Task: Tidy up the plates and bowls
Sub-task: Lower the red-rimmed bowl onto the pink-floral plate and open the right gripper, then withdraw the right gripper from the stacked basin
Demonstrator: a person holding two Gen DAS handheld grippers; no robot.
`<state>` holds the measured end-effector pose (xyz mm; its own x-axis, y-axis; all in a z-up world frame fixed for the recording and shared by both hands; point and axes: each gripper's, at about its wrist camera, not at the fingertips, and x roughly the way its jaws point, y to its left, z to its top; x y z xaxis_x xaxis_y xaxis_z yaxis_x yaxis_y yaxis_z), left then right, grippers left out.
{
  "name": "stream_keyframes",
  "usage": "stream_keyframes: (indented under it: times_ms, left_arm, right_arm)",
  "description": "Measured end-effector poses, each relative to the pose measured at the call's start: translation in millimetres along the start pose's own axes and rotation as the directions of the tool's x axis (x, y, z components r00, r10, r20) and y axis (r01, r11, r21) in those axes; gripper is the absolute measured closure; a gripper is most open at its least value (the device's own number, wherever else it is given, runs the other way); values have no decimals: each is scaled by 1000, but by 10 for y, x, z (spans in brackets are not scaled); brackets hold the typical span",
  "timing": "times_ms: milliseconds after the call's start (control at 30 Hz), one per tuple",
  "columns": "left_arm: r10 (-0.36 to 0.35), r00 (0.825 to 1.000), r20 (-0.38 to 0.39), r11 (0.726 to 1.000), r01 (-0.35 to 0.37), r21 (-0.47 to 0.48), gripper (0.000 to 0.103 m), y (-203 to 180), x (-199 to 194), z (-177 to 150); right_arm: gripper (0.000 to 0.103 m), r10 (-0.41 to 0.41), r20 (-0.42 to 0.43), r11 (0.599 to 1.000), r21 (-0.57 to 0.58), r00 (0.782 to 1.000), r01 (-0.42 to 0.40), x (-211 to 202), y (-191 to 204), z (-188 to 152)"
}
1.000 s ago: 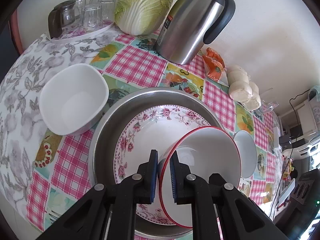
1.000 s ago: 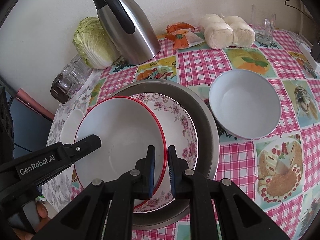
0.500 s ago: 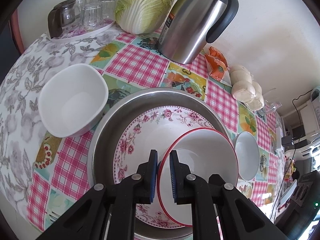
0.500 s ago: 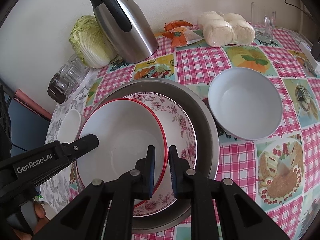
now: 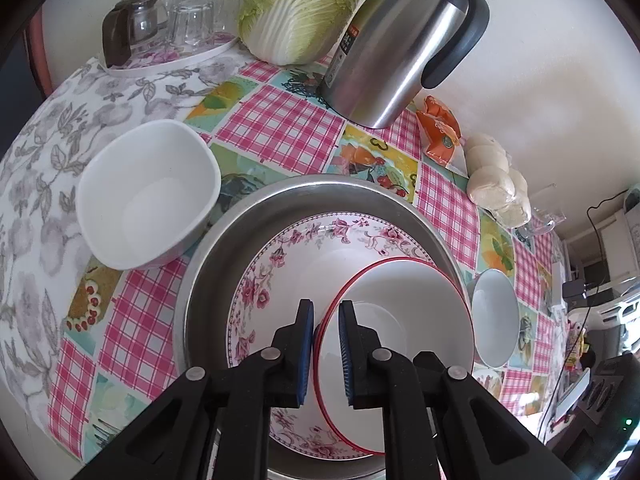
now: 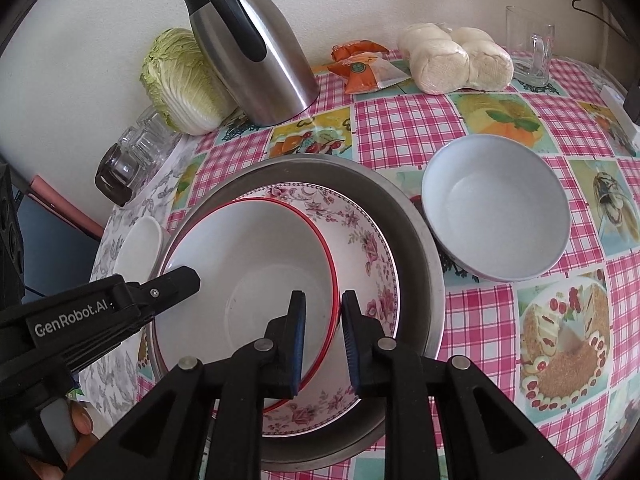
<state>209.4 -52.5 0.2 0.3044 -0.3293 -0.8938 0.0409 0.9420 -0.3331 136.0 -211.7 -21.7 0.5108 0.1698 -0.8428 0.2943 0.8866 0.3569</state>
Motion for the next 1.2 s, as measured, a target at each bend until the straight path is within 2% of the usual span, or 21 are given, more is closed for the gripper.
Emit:
stream_keyframes:
  times_ms: [233, 433, 500, 567, 767, 833, 1000, 1067, 1200]
  left_arm:
    - [11, 1000, -3, 1000, -11, -11, 86, 6, -19, 5]
    - [44, 999, 19, 999, -44, 5, 78, -17, -105, 4]
    - [51, 998, 34, 999, -51, 8, 73, -18, -159, 9]
    - [57, 997, 47, 998, -57, 10, 61, -20, -217, 17]
    - [67, 994, 84, 997, -70, 28, 41, -57, -378, 28]
    - [80, 993, 92, 996, -84, 34, 39, -75, -413, 32]
    - [123, 985, 117, 991, -129, 44, 26, -93, -497, 33]
    - [147, 981, 127, 987, -154, 46, 18, -89, -515, 35]
    - [192, 972, 139, 979, -200, 49, 13, -74, -524, 42]
  right_arm:
    - [77, -6, -9, 1000, 16, 1000, 7, -13, -43, 5]
    - [72, -27, -4, 999, 22, 1000, 27, -101, -73, 45]
    - [72, -28, 1, 999, 21, 1000, 28, -150, -73, 63]
    - [72, -35, 4, 999, 19, 999, 35, -200, -65, 80]
    - [70, -57, 36, 998, 5, 998, 56, -382, -35, 135]
    - [59, -66, 50, 998, 0, 997, 66, -443, -26, 153]
    - [43, -94, 69, 996, 9, 993, 94, -516, -41, 180]
    - [40, -112, 64, 994, 11, 992, 112, -516, -58, 185]
    - [38, -120, 65, 993, 3, 991, 120, -515, -74, 184]
